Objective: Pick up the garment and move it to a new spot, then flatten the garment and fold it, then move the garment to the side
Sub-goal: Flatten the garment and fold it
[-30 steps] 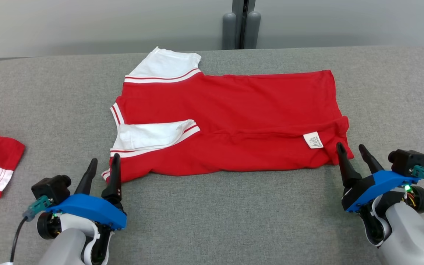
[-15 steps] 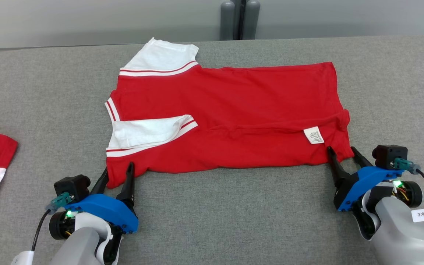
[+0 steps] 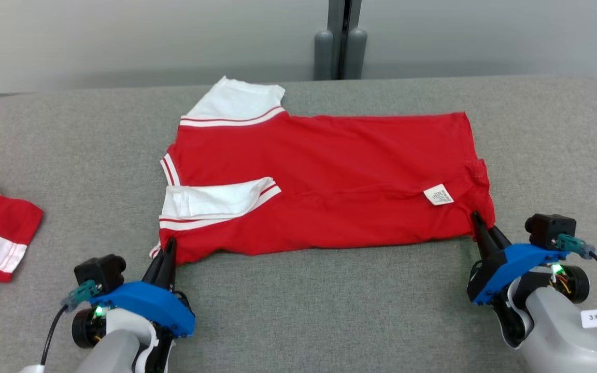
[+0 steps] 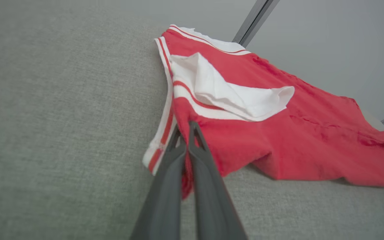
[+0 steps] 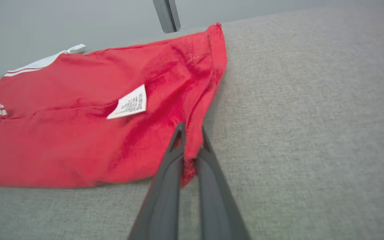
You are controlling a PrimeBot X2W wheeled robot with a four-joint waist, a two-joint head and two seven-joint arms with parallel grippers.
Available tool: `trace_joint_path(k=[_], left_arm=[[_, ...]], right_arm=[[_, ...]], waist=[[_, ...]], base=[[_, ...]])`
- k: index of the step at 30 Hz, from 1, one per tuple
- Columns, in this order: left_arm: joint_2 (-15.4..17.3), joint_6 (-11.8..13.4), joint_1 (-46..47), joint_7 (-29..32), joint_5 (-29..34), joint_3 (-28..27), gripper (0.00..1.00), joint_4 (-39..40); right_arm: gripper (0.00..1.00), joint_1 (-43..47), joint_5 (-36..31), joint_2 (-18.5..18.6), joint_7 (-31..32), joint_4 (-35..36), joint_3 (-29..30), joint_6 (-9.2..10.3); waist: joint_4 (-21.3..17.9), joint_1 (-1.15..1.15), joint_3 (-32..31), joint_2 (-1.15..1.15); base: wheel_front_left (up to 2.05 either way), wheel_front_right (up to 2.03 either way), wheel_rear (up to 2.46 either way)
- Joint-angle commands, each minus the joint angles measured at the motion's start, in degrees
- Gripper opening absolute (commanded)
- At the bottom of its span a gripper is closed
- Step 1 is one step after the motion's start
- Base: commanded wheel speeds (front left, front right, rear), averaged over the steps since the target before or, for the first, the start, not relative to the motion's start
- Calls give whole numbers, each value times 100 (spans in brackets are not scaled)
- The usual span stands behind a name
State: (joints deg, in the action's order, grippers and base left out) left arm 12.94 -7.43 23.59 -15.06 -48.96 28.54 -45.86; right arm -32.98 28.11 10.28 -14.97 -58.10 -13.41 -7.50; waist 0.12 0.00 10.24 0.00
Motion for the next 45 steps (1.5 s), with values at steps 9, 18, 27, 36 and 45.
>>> trace_joint_path(k=[9, 18, 27, 36, 45], left_arm=[[140, 63, -1240, -13, 381, -430, 0, 881], [243, 405, -2372, -14, 528, -731, 0, 1963], [247, 641, -2754, 78, 608, -648, 100, 2329], [31, 618, -2364, -17, 1046, -1335, 100, 2878], [-322, 546, -1983, -18, 2419, -2396, 100, 3602]], right_arm=[[0, 1660, 324, 176, -27, 1441, 32, 1], [0, 3026, 472, 390, 181, 2617, 239, 1], [100, 3448, 227, 137, 710, 3211, 578, 1], [100, 3146, -337, 41, 490, 3618, 931, 1], [100, 2514, -921, -307, 113, 3988, 1067, 1]], waist=[[1, 0, -561, 0], [-26, 0, -641, 0], [-135, 0, -681, 0], [-172, 0, -708, 0], [-277, 0, -571, 0]], base=[[0, 0, 0], [0, 0, 0], [0, 0, 0], [0, 0, 0], [0, 0, 0]])
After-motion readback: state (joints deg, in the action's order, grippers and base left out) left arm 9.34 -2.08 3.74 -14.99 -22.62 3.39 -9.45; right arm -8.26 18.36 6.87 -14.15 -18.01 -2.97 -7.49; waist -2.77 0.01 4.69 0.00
